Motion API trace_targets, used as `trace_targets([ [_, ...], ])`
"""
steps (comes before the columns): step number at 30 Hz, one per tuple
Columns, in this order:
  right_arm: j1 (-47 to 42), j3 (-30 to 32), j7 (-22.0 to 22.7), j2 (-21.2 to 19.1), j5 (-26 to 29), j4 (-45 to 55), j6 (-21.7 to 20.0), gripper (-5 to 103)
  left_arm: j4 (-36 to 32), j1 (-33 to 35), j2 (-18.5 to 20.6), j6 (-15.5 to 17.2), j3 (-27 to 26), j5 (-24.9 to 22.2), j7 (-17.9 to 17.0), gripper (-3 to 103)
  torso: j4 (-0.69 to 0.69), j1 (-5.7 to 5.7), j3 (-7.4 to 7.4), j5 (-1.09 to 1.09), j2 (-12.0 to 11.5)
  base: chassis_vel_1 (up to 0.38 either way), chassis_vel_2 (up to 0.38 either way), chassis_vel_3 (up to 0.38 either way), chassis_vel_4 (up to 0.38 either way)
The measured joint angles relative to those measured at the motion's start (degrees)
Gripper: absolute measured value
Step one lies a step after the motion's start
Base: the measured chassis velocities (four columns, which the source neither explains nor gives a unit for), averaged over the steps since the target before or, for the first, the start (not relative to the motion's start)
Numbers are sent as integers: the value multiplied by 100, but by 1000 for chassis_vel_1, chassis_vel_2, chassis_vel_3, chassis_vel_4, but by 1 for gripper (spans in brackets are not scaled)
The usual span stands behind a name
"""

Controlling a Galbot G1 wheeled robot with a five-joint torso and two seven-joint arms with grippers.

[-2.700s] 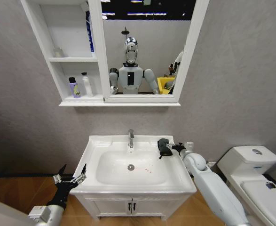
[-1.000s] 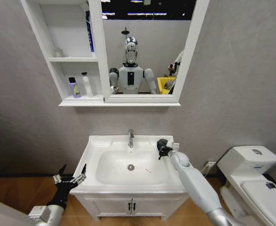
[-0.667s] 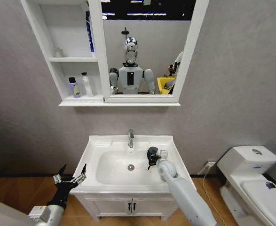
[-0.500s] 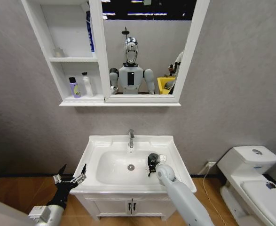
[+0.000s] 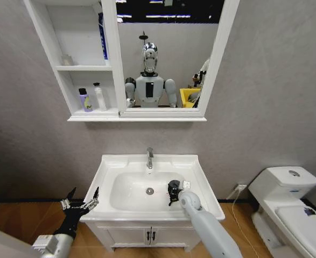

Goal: Move facial cleanser and shampoo from washbasin to cabinet, then wipe washbasin with towel.

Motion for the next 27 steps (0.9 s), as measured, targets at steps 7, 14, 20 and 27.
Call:
trace_targets([
  [7,82,133,-1181,246,-157,-472,135,5,0,0,0,0,0,0,0,100,-1,0,1,0,-1,0,0,0,0],
  [14,307,156,-1726,578,-467,-1058,396,5,0,0,0,0,0,0,0,100,0,1,1,0,-1,0,0,0,0],
  [20,502,205,-1973,866,-776,-1501,525,5,0,0,0,0,0,0,0,100,0,1,0,0,-1,0,0,0,0],
  [27,691,313,-2172,1349,-1127,-1997,713,5,0,0,0,0,0,0,0,100,0,1,0,0,-1,0,0,0,0],
])
